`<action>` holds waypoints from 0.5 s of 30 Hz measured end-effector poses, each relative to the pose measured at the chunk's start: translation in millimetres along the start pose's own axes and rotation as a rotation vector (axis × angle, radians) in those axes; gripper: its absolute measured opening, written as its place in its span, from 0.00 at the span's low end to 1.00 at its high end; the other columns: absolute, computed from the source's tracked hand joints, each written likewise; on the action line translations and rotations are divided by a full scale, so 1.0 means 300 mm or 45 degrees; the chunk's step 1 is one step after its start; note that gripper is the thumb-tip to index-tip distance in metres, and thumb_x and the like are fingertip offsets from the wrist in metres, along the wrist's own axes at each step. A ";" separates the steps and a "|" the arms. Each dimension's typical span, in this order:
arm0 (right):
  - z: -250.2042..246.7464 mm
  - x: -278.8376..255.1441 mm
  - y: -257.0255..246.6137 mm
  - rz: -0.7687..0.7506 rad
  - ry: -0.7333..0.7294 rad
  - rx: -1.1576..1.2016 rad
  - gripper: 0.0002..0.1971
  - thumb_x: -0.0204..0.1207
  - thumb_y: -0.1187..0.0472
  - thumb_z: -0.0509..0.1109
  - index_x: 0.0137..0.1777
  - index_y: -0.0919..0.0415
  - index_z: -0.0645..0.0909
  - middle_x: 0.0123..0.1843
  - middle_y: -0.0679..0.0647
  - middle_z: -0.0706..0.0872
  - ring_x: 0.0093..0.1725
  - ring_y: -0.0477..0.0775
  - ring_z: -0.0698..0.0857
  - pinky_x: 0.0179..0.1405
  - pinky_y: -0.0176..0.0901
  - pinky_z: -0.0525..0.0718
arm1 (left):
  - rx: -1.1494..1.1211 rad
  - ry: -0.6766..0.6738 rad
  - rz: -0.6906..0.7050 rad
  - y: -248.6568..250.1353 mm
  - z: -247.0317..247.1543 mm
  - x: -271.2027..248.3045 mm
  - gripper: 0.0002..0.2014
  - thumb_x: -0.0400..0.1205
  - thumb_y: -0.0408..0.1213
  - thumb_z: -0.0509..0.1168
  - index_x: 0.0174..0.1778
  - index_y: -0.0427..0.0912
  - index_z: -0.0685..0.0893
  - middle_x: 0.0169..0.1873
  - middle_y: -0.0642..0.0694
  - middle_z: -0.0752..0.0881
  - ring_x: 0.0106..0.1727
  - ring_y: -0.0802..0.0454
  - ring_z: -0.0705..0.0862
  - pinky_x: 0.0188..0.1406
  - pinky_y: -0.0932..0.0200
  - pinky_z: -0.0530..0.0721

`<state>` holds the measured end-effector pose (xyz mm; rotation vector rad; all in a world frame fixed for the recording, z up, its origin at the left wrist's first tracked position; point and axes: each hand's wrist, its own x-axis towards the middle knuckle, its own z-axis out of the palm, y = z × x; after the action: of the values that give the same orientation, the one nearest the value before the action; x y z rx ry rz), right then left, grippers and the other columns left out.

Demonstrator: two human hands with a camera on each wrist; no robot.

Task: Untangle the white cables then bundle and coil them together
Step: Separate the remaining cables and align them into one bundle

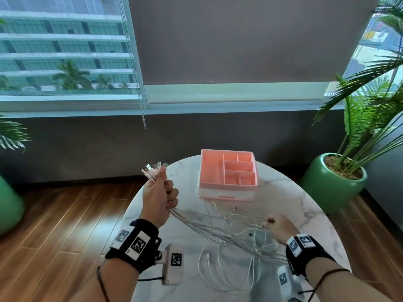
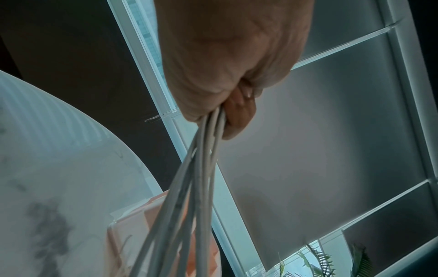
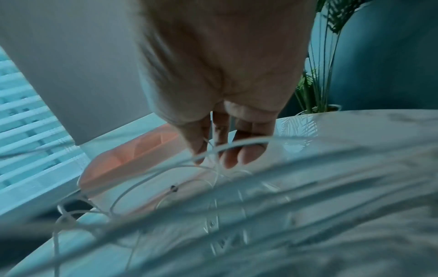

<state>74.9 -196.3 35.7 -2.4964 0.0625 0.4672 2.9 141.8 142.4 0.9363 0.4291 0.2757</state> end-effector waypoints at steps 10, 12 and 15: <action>-0.190 -0.064 -0.349 -0.363 0.003 0.795 0.14 0.86 0.60 0.66 0.45 0.72 0.84 0.32 0.65 0.88 0.25 0.60 0.85 0.27 0.47 0.85 | 0.314 -0.146 0.017 -0.100 0.079 -0.028 0.17 0.85 0.42 0.69 0.34 0.48 0.69 0.24 0.50 0.62 0.20 0.56 0.58 0.18 0.66 0.58; -0.204 -0.102 -0.447 -0.461 -0.066 0.871 0.15 0.86 0.60 0.65 0.46 0.73 0.83 0.32 0.64 0.88 0.25 0.60 0.84 0.24 0.44 0.82 | 0.362 -0.207 0.027 -0.110 0.105 -0.035 0.15 0.84 0.40 0.71 0.36 0.46 0.73 0.24 0.50 0.63 0.20 0.55 0.58 0.18 0.65 0.58; -0.190 -0.145 -0.554 -0.554 -0.225 0.989 0.15 0.87 0.60 0.64 0.49 0.74 0.81 0.34 0.66 0.87 0.25 0.59 0.83 0.25 0.45 0.82 | 0.413 -0.300 0.045 -0.117 0.132 -0.048 0.12 0.81 0.38 0.74 0.39 0.39 0.79 0.24 0.48 0.66 0.21 0.54 0.59 0.17 0.65 0.59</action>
<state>76.7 -94.2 185.0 -1.6364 -0.3067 0.3781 10.6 87.6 137.4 1.2792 0.2427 0.1266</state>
